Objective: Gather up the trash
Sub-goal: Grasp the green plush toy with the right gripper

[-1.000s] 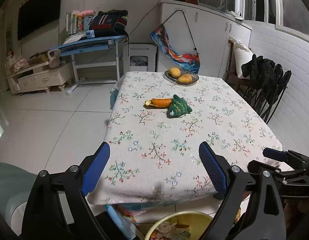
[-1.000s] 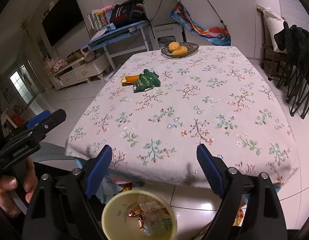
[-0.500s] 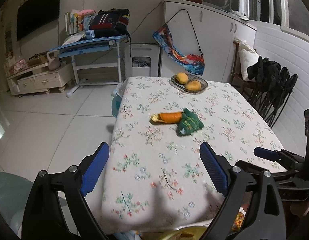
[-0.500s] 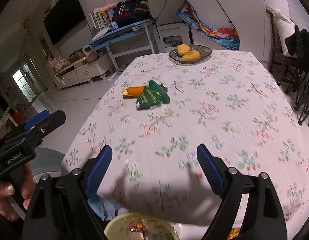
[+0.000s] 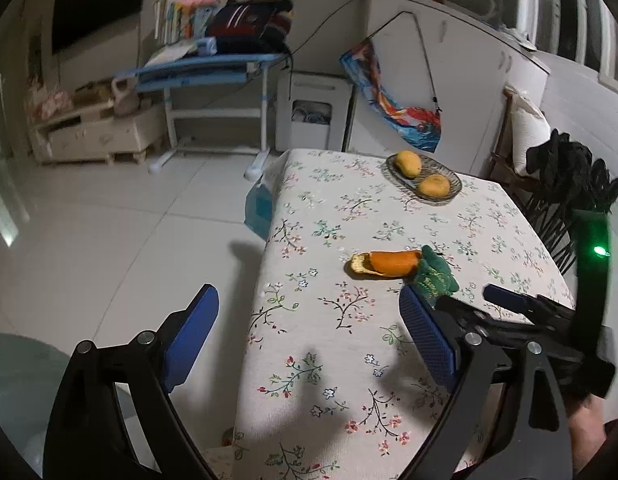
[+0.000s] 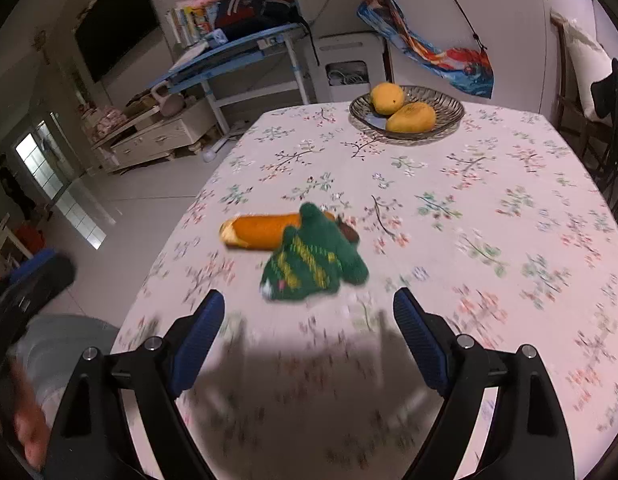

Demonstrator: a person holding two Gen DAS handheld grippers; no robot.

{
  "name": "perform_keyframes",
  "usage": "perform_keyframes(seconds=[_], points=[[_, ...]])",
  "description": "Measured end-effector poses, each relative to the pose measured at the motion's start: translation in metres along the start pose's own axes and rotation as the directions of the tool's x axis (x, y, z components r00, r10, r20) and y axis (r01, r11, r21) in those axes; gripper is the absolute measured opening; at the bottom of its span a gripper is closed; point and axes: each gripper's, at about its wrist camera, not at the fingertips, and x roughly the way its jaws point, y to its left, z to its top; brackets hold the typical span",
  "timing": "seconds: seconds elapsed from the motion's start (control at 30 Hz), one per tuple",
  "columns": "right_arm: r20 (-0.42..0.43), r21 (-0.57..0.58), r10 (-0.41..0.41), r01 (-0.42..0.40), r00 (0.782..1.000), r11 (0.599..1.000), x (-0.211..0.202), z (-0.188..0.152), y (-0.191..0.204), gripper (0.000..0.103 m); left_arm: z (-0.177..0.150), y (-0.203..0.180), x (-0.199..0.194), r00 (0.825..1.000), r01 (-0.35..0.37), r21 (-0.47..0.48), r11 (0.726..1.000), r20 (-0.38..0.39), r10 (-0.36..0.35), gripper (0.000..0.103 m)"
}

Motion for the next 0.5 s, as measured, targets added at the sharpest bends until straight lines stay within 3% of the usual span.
perform_keyframes(seconds=[0.2, 0.27, 0.43, 0.47, 0.5], points=[[-0.047, -0.001, -0.066, 0.066, 0.997, 0.998, 0.028, 0.009, 0.001, 0.082, 0.004, -0.002, 0.013, 1.0, -0.01, 0.018, 1.0, -0.011, 0.01, 0.088], [-0.062, -0.018, -0.062, 0.061, 0.996, 0.998, 0.033, 0.007, -0.003, 0.076, 0.005, -0.005, 0.017, 1.0, -0.008, 0.034, 0.999, -0.018, 0.009, 0.089], [-0.1, -0.111, -0.045, 0.034, 0.994, 0.993, 0.028, 0.008, -0.008, 0.05, 0.005, -0.019, 0.036, 0.998, 0.014, 0.1, 0.995, -0.066, -0.007, 0.089], [-0.111, -0.125, -0.04, 0.026, 0.993, 0.992, 0.027, 0.008, -0.01, 0.039, 0.006, -0.024, 0.042, 0.997, 0.017, 0.124, 0.992, -0.075, -0.008, 0.089], [-0.124, -0.141, -0.039, 0.022, 0.991, 0.99, 0.025, 0.007, -0.012, 0.039, 0.006, -0.028, 0.046, 0.997, 0.023, 0.141, 0.99, -0.082, -0.011, 0.089]])
